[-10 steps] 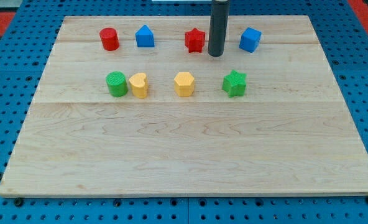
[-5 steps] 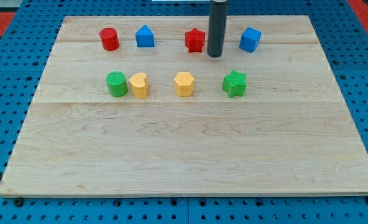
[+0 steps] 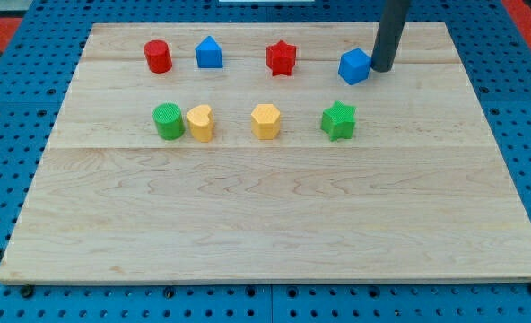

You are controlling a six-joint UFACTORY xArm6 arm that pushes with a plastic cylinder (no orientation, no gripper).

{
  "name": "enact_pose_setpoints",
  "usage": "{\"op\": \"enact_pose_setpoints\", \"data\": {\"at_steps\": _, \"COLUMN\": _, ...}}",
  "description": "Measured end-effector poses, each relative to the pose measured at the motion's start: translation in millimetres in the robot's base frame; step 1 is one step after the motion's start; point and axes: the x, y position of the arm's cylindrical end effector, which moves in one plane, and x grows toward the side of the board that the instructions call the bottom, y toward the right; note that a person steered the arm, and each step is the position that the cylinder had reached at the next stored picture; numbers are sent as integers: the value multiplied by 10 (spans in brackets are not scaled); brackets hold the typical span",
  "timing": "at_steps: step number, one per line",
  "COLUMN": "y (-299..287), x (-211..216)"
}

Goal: Move the blue cube horizontally to the green star

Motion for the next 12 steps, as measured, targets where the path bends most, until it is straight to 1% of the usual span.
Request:
{"op": "enact_pose_setpoints", "data": {"at_steps": 1, "y": -58, "x": -538}}
{"op": "enact_pose_setpoints", "data": {"at_steps": 2, "y": -583, "x": -141}}
{"op": "enact_pose_setpoints", "data": {"at_steps": 4, "y": 174, "x": 316}}
{"op": "enact_pose_setpoints", "data": {"at_steps": 5, "y": 80, "x": -23}}
{"op": "enact_pose_setpoints", "data": {"at_steps": 6, "y": -595, "x": 84}}
{"op": "enact_pose_setpoints", "data": {"at_steps": 7, "y": -652, "x": 512}}
{"op": "enact_pose_setpoints", "data": {"at_steps": 8, "y": -278, "x": 552}}
{"op": "enact_pose_setpoints", "data": {"at_steps": 9, "y": -740, "x": 224}}
{"op": "enact_pose_setpoints", "data": {"at_steps": 10, "y": -332, "x": 74}}
{"op": "enact_pose_setpoints", "data": {"at_steps": 11, "y": 204, "x": 301}}
{"op": "enact_pose_setpoints", "data": {"at_steps": 12, "y": 301, "x": 781}}
